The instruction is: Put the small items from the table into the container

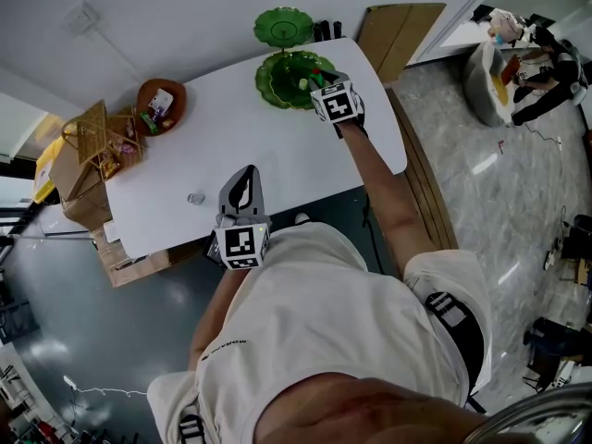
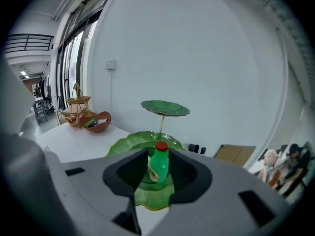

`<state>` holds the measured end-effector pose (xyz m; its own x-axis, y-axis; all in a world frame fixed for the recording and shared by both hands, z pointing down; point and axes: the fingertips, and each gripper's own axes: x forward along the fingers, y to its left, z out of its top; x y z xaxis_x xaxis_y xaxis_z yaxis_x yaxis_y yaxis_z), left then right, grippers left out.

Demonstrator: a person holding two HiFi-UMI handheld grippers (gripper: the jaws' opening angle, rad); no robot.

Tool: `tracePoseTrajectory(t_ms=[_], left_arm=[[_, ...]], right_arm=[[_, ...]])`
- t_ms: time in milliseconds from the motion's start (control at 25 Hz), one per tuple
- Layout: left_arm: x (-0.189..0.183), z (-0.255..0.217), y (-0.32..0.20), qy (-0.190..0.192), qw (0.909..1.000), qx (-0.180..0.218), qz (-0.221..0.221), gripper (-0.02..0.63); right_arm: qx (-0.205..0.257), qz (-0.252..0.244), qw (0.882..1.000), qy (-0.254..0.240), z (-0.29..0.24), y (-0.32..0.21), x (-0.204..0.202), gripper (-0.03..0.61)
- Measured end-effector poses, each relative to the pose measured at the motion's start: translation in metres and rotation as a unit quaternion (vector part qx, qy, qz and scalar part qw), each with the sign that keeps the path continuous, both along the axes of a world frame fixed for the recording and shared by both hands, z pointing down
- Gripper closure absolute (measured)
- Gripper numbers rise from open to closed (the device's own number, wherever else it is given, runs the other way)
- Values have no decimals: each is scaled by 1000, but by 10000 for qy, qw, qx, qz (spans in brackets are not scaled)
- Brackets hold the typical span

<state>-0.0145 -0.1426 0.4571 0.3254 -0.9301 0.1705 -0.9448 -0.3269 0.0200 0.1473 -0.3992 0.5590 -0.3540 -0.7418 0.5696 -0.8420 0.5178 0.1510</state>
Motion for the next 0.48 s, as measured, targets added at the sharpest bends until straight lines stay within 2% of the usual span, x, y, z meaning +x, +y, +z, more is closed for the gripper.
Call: tracePoseTrajectory(t_ms=[480], left_arm=[[-1,-3,7,10,10000,50,39,611]], right_arm=[[294,107,9992,-240,-27,14,0,449]])
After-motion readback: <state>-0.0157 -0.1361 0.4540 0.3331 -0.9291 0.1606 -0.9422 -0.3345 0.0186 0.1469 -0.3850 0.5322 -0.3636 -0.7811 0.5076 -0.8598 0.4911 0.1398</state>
